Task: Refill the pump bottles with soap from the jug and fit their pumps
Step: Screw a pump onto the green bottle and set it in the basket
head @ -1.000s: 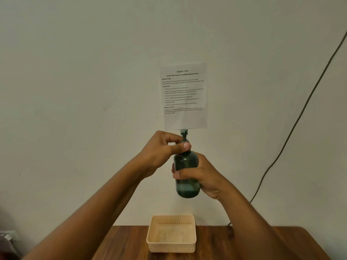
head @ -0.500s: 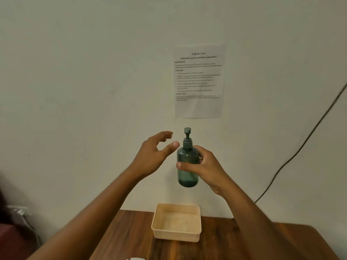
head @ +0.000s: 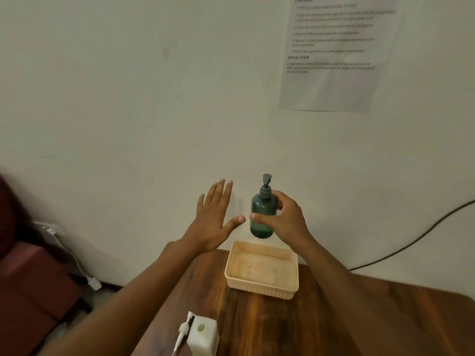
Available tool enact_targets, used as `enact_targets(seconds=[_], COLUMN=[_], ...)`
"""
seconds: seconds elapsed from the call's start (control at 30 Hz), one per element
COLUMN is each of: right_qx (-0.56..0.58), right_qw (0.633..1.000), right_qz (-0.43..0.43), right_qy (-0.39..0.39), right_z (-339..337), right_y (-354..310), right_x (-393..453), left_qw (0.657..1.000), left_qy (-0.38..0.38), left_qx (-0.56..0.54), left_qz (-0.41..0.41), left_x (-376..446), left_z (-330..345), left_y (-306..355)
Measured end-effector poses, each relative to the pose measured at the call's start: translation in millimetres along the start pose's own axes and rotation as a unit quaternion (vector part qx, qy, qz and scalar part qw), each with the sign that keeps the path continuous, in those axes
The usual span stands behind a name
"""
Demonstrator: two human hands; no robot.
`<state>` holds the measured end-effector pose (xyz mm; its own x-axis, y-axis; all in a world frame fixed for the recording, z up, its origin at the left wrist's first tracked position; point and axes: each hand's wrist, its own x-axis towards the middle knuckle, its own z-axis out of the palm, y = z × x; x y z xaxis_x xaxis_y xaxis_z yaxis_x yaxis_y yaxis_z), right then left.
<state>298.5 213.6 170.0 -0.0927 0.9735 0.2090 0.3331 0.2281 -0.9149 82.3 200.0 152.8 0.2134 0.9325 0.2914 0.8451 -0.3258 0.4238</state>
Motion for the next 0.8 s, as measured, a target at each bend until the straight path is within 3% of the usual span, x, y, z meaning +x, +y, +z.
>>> enact_targets(seconds=[0.43, 0.8], right_qx=[-0.139, -0.169], right_qw=[0.987, 0.980], right_qz=[0.082, 0.106], right_qy=[-0.021, -0.024], right_z=[95.8, 156.6], right_y=[162.1, 250.5], right_x=[66.3, 65.9], left_qw=[0.990, 0.985], left_qy=[-0.117, -0.141], left_qx=[0.062, 0.051], left_qz=[-0.057, -0.087], left_x=[12.6, -10.4], left_z=[110.9, 164.4], left_y=[-106.9, -153.1])
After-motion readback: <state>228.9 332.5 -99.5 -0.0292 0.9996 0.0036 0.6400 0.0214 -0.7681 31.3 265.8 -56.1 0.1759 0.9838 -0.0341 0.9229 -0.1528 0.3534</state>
